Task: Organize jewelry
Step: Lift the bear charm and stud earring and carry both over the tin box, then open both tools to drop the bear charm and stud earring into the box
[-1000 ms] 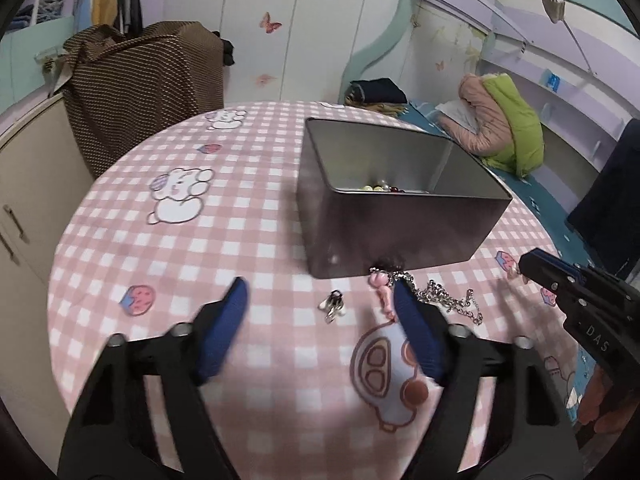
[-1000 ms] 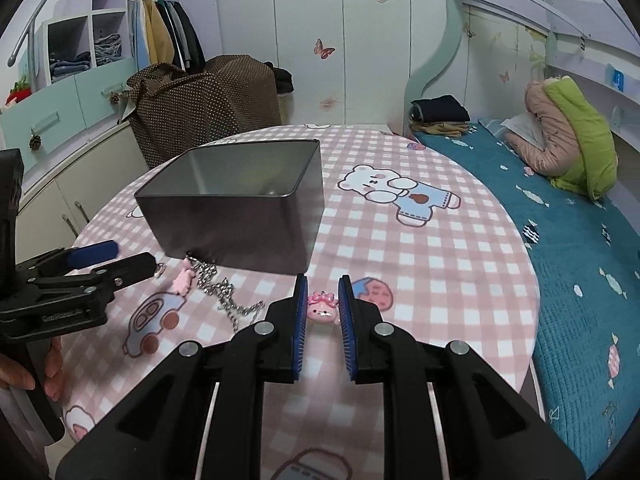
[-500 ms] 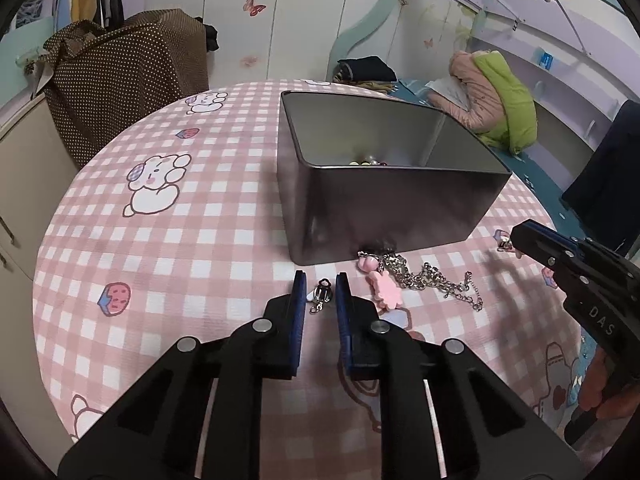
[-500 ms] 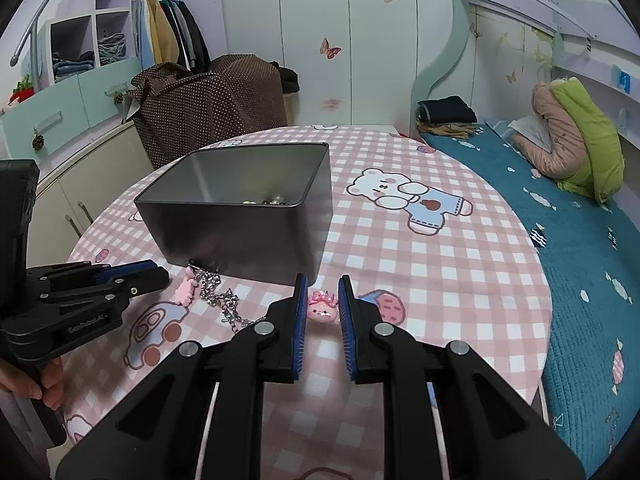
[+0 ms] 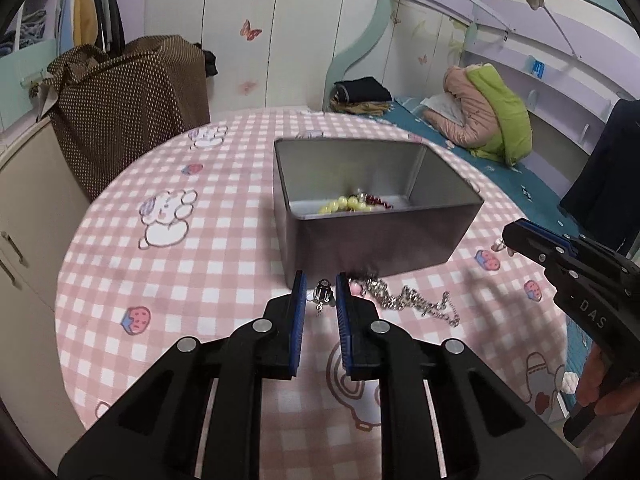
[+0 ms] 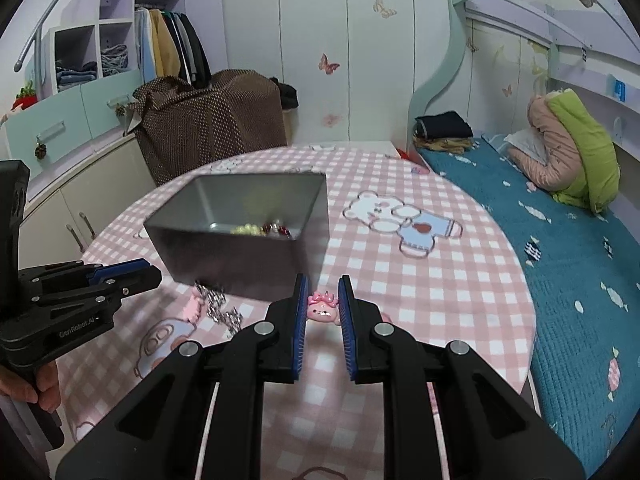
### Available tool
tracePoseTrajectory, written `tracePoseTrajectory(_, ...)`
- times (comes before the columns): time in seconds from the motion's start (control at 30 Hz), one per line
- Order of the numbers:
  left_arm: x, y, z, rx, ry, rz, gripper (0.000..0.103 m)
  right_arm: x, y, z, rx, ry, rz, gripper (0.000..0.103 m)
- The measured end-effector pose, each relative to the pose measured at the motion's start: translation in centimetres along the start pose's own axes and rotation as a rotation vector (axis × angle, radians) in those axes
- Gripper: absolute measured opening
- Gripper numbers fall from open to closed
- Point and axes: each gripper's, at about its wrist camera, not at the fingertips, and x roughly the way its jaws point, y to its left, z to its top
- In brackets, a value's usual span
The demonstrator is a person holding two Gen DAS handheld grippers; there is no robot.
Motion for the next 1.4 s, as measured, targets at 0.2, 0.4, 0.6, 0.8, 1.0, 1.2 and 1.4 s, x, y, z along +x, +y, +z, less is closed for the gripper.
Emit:
tracePoseTrajectory(0.2,-1.1,-0.5,1.2,0.017,-0.043,0.005,0.016,-0.4,0.5,1.6,-0.009,-0.051,0.013,0.015)
tracePoseTrajectory(0.4,-1.6,-1.0,2.5,0.025,-0.084,0.000,0.016,-0.4,1.3,3.2,-0.020,-0.092,0.030,0.015)
tracePoseTrajectory(0.6,-1.6,-1.3,3.8,0.028,-0.115,-0.013,0.016,0.1,1.9,4.1,-0.029,-0.112,0.045,0.015)
tracePoseTrajectory(0.8,-0.8,-1.3,4.7,0.027,-0.123,-0.025,0.016,0.9,2.3,4.7,-0.036,-0.110,0.061,0.015)
tracePoseTrajectory(1.0,0.3,-1.1,5.1,0.025,-0.114,-0.028,0.016,2.1,2.6,4.7,-0.040,-0.089,0.080,0.015)
tracePoseTrajectory(1.2,1.4,-0.5,5.4,0.012,-0.100,-0.024,0.016,3.0,2.5,4.8,-0.038,-0.074,0.101,0.016)
tracePoseTrajectory(1.4,2.0,-0.4,5.5,0.008,-0.096,-0.025,0.016,3.3,1.7,5.0,-0.009,-0.074,0.067,0.040)
